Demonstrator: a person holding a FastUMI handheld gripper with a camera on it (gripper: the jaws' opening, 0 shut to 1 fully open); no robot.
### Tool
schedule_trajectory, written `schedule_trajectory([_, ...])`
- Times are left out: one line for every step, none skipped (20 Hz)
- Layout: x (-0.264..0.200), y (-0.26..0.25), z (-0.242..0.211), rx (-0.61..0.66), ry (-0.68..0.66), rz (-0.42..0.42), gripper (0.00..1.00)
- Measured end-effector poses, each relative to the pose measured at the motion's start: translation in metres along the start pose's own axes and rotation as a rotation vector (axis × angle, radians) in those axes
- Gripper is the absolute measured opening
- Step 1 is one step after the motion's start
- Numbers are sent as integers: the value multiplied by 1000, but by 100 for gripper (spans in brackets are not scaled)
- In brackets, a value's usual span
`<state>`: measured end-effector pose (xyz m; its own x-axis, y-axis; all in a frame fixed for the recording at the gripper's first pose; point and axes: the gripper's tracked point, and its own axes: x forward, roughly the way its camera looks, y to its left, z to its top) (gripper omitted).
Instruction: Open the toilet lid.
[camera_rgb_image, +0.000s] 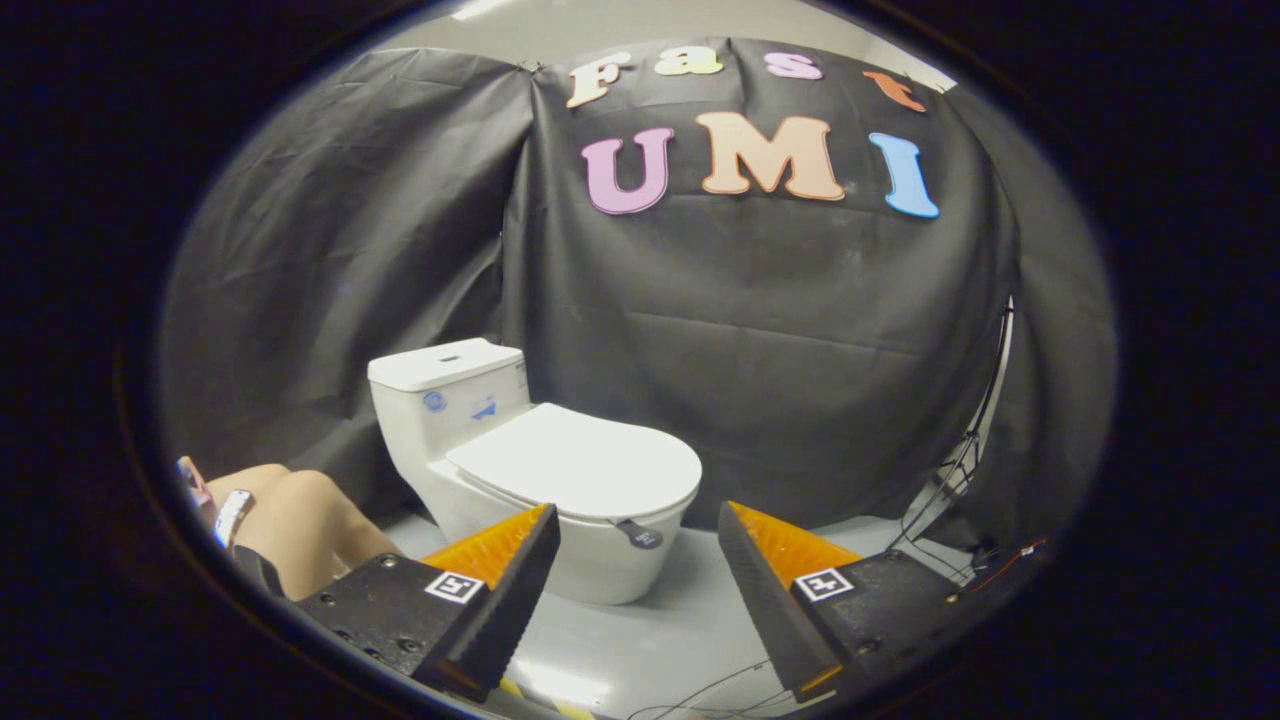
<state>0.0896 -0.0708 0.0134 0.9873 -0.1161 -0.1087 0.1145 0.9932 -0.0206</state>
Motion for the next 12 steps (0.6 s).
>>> schedule_trajectory([11,-4,1,10,3,-7,97])
schedule_trajectory([24,-7,1,18,8,-15,97])
schedule_trajectory([36,-10,0,29,17,-22,97])
schedule_trajectory([49,-12,-5,43,26,-26,97])
schedule_trajectory([62,-14,-10,65,40,-25,97])
schedule_trajectory([74,-13,-18,93,59,-10,98])
schedule_trajectory([85,-12,-28,120,88,-3,97])
schedule_trajectory([96,-11,-39,156,124,17,98])
schedule_trajectory([105,-10,-49,200,163,33,98])
schedule_trajectory([112,-9,-59,254,200,48,98])
schedule_trajectory([119,-7,-67,315,229,66,97])
schedule_trajectory([125,-6,-77,374,253,76,97])
